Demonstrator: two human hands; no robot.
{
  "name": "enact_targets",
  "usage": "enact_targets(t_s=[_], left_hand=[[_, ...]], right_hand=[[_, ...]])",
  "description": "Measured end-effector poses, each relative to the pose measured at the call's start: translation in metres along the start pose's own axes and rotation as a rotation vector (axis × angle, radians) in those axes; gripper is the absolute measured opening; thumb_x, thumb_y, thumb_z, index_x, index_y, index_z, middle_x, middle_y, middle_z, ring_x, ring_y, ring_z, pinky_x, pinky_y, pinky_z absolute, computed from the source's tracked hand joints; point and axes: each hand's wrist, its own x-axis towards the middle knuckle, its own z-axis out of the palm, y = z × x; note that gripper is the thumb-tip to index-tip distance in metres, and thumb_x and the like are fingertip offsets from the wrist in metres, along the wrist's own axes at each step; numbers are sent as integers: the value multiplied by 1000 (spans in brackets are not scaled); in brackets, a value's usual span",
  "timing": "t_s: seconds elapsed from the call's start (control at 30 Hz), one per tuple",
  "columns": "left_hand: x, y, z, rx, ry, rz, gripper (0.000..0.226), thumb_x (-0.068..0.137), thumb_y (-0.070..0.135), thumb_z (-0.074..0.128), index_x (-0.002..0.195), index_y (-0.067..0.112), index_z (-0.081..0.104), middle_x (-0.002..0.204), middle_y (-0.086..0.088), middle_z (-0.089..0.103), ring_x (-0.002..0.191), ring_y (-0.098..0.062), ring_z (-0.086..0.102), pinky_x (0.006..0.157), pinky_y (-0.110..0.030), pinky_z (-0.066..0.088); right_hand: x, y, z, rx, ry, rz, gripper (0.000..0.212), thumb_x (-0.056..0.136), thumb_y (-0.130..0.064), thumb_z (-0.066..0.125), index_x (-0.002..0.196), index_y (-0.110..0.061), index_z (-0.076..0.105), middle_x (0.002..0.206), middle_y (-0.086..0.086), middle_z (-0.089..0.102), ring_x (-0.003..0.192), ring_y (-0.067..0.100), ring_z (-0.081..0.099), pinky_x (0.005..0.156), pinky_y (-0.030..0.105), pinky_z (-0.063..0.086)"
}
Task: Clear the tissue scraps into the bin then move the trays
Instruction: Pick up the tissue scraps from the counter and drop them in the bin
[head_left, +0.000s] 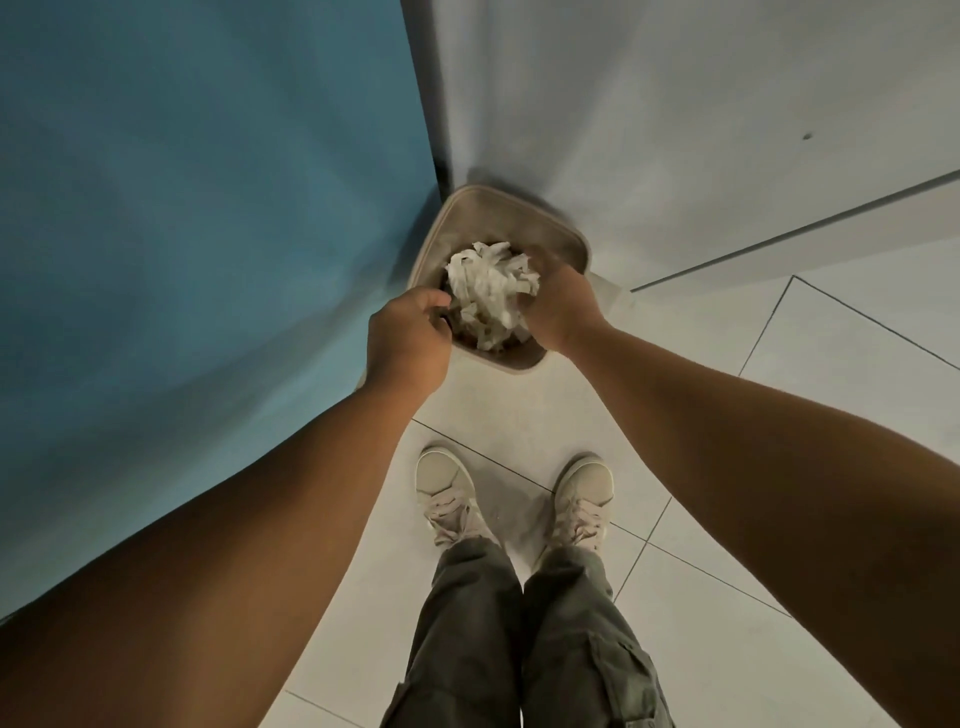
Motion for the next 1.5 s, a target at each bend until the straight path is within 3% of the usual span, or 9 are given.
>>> enact_targets(t_s=[0.13, 0.33, 0.4, 0.53, 0.7, 0.9, 1.17, 1.5], left_hand=[[-29, 26, -22, -12, -12, 22, 29, 90, 9, 58, 115, 18, 70, 109, -4, 72, 98, -19, 68, 82, -18, 46], [-95, 104, -84, 4, 33, 123, 29, 90, 10, 59, 117, 16, 69, 112, -4, 72, 102, -21, 66, 85, -21, 47], [-120, 134, -108, 25, 70, 154, 30, 89, 14, 61, 118, 16, 68, 114, -6, 71, 103, -24, 65, 88, -26, 49], [-170, 187, -159, 69, 176, 233, 30, 86, 15, 64, 116, 16, 68, 111, -6, 70, 101, -26, 64, 87, -31, 50], [-231, 244, -222, 91, 268, 278, 34, 87, 13, 62, 121, 14, 65, 119, -7, 66, 113, -26, 59, 93, -36, 49], [-290, 285, -306, 86, 418, 338, 43, 90, 19, 60, 132, 18, 55, 133, -1, 57, 125, -19, 48, 102, -30, 38], [-347, 261, -428, 97, 683, 283, 37, 92, 18, 60, 128, 21, 58, 132, 8, 58, 122, -12, 48, 96, -13, 29], [-378, 136, -572, 97, 856, 74, 36, 91, 19, 61, 127, 22, 58, 129, 7, 59, 121, -13, 50, 96, -18, 33]], right_hand=[[-47, -6, -36, 38, 57, -17, 52, 90, -21, 54, 141, -27, 44, 116, 10, 66, 107, 32, 60, 76, 25, 41], [-141, -46, -112, 7, 88, -132, 35, 87, -24, 58, 122, -22, 58, 113, 4, 67, 100, 28, 62, 86, 35, 51], [-172, -65, -141, 21, 111, -211, 30, 85, -24, 58, 115, -22, 60, 117, 0, 66, 106, 25, 61, 91, 37, 50], [-230, -103, -195, -47, 157, -366, 41, 85, -19, 61, 126, -18, 59, 126, 3, 62, 114, 24, 58, 97, 34, 48], [-299, -149, -257, -120, 215, -559, 38, 82, -15, 62, 120, -13, 61, 119, 4, 62, 112, 24, 55, 91, 28, 42], [-352, -215, -304, -99, 211, -750, 44, 89, -18, 61, 132, -10, 56, 139, 9, 52, 132, 23, 43, 108, 25, 28], [-400, -342, -302, -60, 163, -1046, 36, 92, -19, 60, 128, -14, 58, 141, 5, 50, 132, 20, 43, 111, 28, 33], [-438, -498, -207, -167, 33, -1259, 35, 94, -23, 59, 129, -18, 58, 145, 0, 47, 137, 15, 38, 109, 23, 28]])
